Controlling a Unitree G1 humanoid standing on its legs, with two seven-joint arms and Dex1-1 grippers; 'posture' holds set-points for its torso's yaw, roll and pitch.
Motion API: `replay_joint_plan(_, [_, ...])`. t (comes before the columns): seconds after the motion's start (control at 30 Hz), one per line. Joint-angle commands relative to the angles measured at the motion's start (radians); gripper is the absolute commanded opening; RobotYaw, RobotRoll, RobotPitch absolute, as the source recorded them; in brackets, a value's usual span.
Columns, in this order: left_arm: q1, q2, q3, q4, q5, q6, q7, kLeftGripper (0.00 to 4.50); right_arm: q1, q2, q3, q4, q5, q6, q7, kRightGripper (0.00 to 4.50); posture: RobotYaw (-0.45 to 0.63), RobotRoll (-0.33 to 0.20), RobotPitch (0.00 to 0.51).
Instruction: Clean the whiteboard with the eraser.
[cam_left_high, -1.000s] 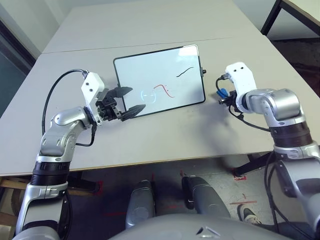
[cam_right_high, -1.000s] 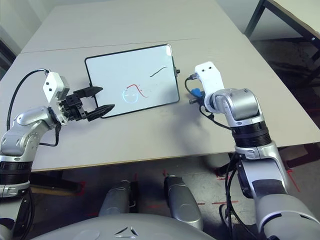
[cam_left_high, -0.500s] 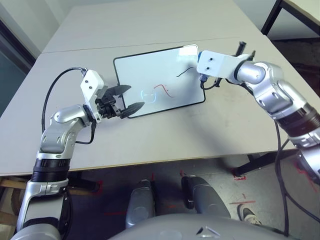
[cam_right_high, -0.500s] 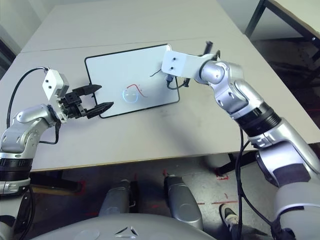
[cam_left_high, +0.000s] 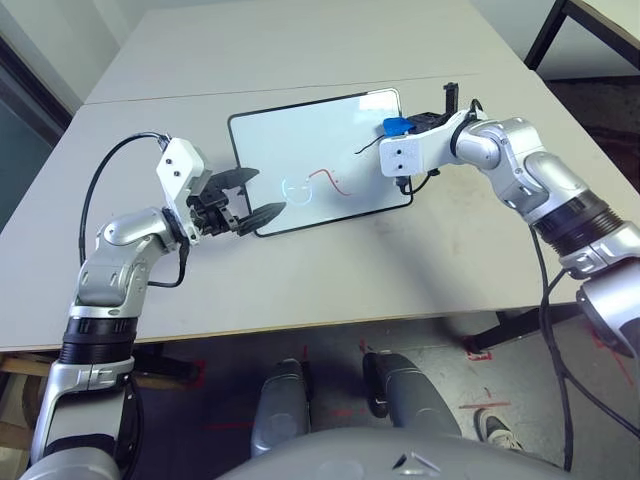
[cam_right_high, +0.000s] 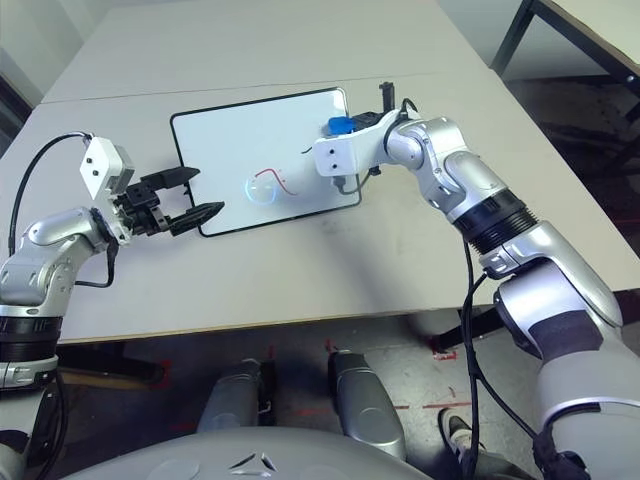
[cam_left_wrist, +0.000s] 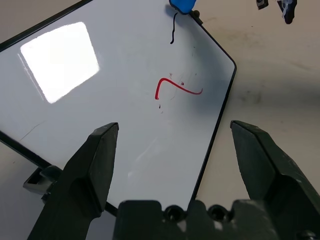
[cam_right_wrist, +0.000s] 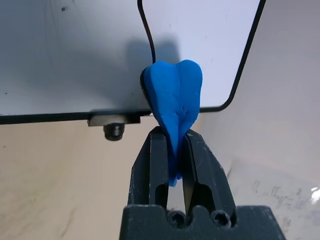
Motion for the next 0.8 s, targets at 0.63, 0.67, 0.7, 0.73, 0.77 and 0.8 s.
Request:
replay_joint_plan(0.63, [0.001,0.029,0.002,-0.008,0.006,0.003,-0.007,4.5,0.057,0.102,0.013,0.094,-0.161,-0.082,-0.113,0.14,-0.1,0.0,0.108])
replay_joint_plan(0.67, [0.001,0.029,0.002,-0.009,0.006,0.003,-0.007,4.5,0.058,0.109,0.012,0.088,-0.162,-0.083,-0.11,0.14,-0.09,0.0,0.107])
replay_joint_plan(0.7, [0.001,0.029,0.002,-0.009,0.006,0.003,-0.007,4.5,0.058,0.117,0.014,0.08,-0.165,-0.085,-0.105,0.14,-0.09,0.0,0.107])
replay_joint_plan(0.73, [0.002,0.029,0.002,-0.011,0.006,0.003,-0.006,4.5,0.06,0.121,0.014,0.075,-0.167,-0.086,-0.101,0.14,-0.09,0.0,0.106])
replay_joint_plan(0.77, [0.003,0.028,0.002,-0.012,0.006,0.003,-0.006,4.5,0.06,0.127,0.016,0.067,-0.171,-0.09,-0.096,0.14,-0.09,0.0,0.105])
replay_joint_plan(0.8, [0.003,0.028,0.002,-0.012,0.006,0.003,-0.005,4.5,0.061,0.131,0.017,0.061,-0.174,-0.093,-0.09,0.14,-0.09,0.0,0.105])
